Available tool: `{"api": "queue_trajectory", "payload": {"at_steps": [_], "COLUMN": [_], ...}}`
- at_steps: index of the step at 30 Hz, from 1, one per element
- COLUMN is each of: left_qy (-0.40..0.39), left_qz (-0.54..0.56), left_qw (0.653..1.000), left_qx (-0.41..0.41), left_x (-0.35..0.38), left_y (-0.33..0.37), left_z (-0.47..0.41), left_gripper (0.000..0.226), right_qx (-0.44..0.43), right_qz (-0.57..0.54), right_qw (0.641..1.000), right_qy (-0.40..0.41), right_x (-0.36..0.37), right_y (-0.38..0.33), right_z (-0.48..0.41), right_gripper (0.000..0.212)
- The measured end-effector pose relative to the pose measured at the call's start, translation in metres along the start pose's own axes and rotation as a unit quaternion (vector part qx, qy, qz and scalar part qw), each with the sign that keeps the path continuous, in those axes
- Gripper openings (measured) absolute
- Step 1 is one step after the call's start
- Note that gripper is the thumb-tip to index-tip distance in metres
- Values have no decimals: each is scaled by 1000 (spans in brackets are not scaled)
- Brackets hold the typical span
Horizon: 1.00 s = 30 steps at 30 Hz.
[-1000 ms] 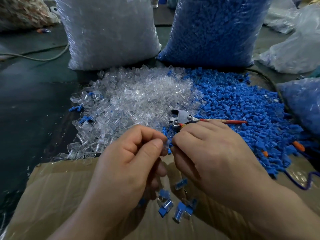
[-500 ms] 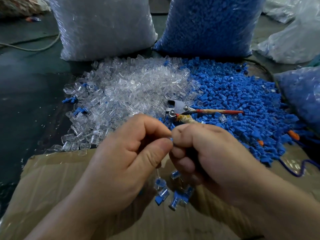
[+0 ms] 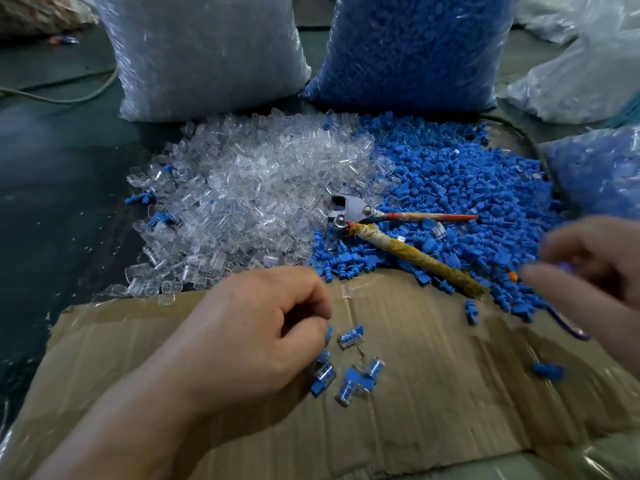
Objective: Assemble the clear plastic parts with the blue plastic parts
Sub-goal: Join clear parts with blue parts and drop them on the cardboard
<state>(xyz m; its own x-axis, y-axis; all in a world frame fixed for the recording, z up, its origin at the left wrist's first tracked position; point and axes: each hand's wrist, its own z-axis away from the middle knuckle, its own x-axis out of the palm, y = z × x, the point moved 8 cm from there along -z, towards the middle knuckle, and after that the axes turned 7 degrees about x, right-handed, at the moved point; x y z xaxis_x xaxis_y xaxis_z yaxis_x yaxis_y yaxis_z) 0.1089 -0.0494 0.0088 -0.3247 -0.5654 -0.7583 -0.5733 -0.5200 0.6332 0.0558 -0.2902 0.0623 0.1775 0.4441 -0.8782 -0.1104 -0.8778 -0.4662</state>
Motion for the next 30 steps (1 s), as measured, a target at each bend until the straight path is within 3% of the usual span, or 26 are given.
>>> {"api": "queue_trajectory", "payload": {"at_steps": [3,5,9,11,13,18,22,27,30], "left_qy": [-13,-13,-7,-9,-20,-22,23,124,76], "left_qz": [-38,-41,-36,-37,-52,-64,-35,-85,-169], "left_qw": [998,998,999,998,997,995,999,985,975], "left_qx": [39,49,37,43,59,70,18,-80,-118], "left_x": [2,3,2,3,5,4,-3,-28,-27], "left_y": [6,7,7,9,13,17,5,-16,-24], "left_z": [-1,-1,0,0,0,0,-1,5,5], "left_gripper": [13,21,31,36,36,36,39,19,33], "right_qx": [109,137,33,44,40,53,40,-15,-29], "right_qz": [57,133,186,230,254,222,242,309,277], "right_qw": [989,979,982,971,966,972,968,949,957], "right_qy": [-77,-79,-16,-56,-41,-62,-60,-57,-85], "right_x": [32,46,47,53,50,58,63,72,80], "right_y": [37,46,13,8,9,10,7,-8,-16], "right_z": [29,44,47,37,24,-1,3,-3,-8], "right_gripper": [43,54,30,34,41,31,39,46,27]}}
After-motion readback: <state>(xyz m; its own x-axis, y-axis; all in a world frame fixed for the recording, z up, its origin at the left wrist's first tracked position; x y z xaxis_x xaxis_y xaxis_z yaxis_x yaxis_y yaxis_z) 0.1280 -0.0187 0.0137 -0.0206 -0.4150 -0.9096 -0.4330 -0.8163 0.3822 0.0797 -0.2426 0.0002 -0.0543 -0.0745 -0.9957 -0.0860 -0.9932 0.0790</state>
